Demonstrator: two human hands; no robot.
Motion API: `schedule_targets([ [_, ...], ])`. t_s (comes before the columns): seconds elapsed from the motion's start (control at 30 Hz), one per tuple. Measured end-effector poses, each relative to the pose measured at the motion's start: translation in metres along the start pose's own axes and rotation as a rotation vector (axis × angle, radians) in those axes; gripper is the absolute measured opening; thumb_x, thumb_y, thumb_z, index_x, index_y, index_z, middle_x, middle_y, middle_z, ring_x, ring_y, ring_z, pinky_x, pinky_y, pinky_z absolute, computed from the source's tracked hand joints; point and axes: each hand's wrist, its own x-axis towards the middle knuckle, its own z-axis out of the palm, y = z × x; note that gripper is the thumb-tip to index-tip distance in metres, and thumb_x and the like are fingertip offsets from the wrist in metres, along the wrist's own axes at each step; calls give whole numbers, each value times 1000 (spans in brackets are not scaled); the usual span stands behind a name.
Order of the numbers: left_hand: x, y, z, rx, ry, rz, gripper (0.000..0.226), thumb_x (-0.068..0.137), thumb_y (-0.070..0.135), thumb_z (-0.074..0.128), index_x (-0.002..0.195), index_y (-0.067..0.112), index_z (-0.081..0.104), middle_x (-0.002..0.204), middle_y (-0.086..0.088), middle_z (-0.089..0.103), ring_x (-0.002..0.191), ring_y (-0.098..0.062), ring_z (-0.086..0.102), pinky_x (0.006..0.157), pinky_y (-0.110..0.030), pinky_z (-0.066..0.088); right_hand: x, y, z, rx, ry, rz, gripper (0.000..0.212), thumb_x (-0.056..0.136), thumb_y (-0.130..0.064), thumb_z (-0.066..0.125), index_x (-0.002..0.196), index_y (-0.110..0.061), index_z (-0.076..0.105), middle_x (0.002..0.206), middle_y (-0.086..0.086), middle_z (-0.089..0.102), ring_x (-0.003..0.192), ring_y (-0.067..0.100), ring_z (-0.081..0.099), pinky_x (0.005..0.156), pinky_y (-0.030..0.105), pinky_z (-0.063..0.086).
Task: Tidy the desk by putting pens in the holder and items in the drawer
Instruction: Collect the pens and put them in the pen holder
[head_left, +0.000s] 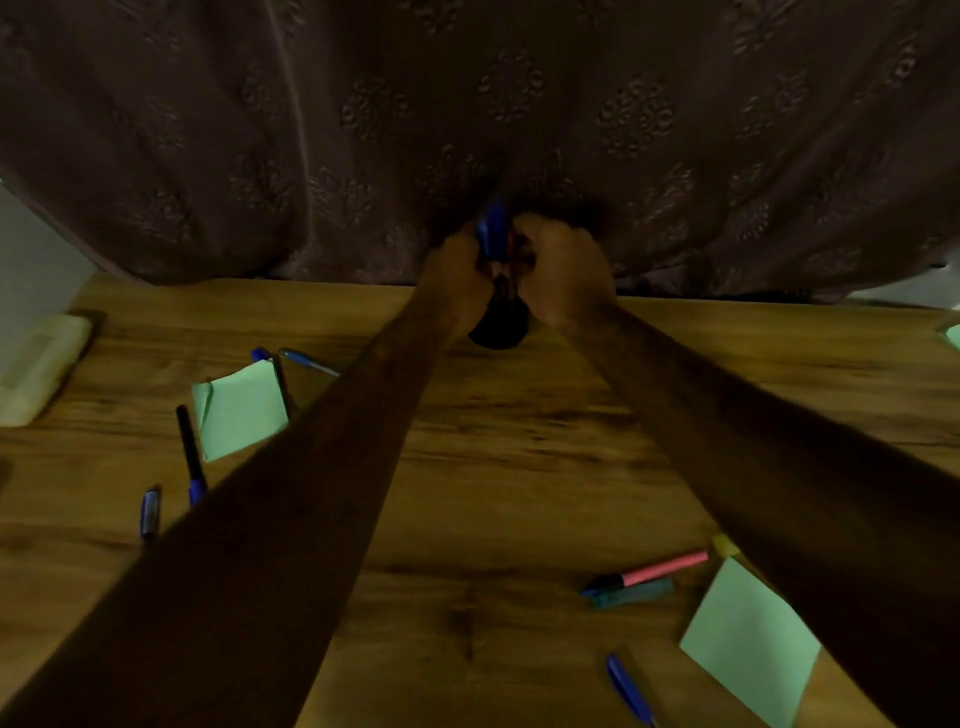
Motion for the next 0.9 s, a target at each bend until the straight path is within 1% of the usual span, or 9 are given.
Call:
schedule_targets([
  [0.07, -2, 8, 3, 84, 0, -14, 26, 96, 6, 50, 120, 4, 61, 108, -9, 63, 97, -27, 58, 76, -30, 44, 0, 2, 3, -68, -6, 24, 27, 93, -16, 58, 117, -22, 66, 110, 5, 71, 103, 32, 65, 75, 32, 48],
  [0.17, -4, 17, 6, 283, 7, 13, 32, 99, 13, 49, 129, 3, 56, 126, -17, 61, 114, -32, 58, 85, -29, 41, 1, 3, 5, -103, 8, 71, 24, 94, -10, 50, 110, -16, 66, 109, 8, 69, 103, 32, 64, 74, 32, 40],
  [0.27, 3, 11, 7, 335, 7, -17, 33, 102, 17, 47, 132, 2, 54, 131, -20, 55, 120, -33, 54, 89, -27, 40, 2, 7, 7, -97, -50, 64, 21, 92, -11, 55, 108, -16, 68, 109, 6, 70, 104, 30, 65, 77, 32, 46],
  [0.4, 0, 1, 3, 452, -20, 7, 36, 86, 25, 63, 117, 5, 64, 121, -22, 62, 112, -39, 59, 92, -41, 48, 1, 15, 6, -37, -102, 21, 19, 90, -8, 59, 102, -15, 70, 98, 2, 71, 94, 22, 68, 74, 31, 54],
  [0.57, 2, -8, 2, 337, -166, -88, 81, 51, 44, 60, 126, 13, 60, 132, -15, 56, 121, -33, 54, 102, -45, 49, -10, 16, -9, 88, -76, -8, 45, 86, 0, 61, 126, -20, 67, 118, -1, 72, 105, 14, 67, 91, 31, 57],
  [0.67, -17, -2, -6, 309, -195, -100, 99, 40, 42, 71, 136, 25, 51, 139, -10, 49, 128, -29, 47, 103, -45, 48, -29, 21, -27, 164, -37, 6, 46, 86, 1, 64, 127, -20, 66, 115, -8, 68, 104, 1, 60, 91, 14, 49],
  [0.73, -38, -2, -11, 315, -160, -65, 93, 45, 38, 73, 134, 32, 49, 138, -7, 48, 127, -26, 48, 102, -42, 48, -48, 27, -40, 220, 10, 25, 40, 86, 2, 66, 120, -20, 68, 107, -13, 67, 96, -4, 60, 87, 8, 47],
  [0.8, -65, -4, -13, 275, -88, 1, 77, 51, 35, 79, 123, 32, 54, 132, -4, 51, 119, -24, 53, 98, -39, 52, -72, 38, -53, 249, 33, 54, 37, 85, 5, 62, 108, -21, 72, 98, -13, 70, 88, -3, 63, 83, 12, 52],
  [0.9, -107, -9, -8, 295, -98, 50, 46, 72, 17, 80, 114, 21, 61, 111, 3, 51, 104, -16, 57, 87, -29, 51, -117, 65, -69, 126, -133, 73, 32, 88, -4, 60, 96, -32, 72, 84, -15, 72, 79, -5, 66, 74, 17, 54],
])
